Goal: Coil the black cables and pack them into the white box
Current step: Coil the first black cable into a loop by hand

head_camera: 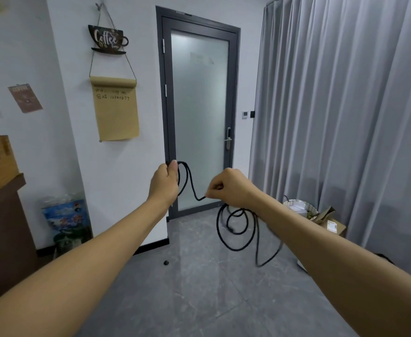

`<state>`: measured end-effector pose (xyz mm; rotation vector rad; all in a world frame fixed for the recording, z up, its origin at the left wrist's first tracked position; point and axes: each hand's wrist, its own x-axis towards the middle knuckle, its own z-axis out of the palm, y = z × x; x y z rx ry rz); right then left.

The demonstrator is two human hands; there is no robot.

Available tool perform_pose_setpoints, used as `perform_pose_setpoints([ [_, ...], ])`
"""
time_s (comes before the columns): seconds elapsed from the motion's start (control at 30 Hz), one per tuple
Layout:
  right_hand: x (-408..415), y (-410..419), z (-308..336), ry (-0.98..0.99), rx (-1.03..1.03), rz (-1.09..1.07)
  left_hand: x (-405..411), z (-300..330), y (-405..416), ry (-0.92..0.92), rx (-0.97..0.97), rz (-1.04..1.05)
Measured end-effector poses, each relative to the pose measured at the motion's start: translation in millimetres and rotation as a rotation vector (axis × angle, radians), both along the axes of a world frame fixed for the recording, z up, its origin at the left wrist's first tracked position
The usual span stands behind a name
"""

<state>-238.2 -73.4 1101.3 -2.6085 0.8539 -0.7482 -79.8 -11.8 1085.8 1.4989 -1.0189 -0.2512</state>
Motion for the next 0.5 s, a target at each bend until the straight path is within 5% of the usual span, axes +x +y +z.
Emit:
perform_pose_setpoints([
  [0.27,7.3,13.4,10.9,-0.201,0.183,0.098,-21.6,-2.3,9.6,-0.159,0.092,-0.283],
  [0.5,1.0,3.1,-1.6,-0.208,0.274,0.091,-14.5,-4.3,11.7,0.007,0.272,-0.508],
])
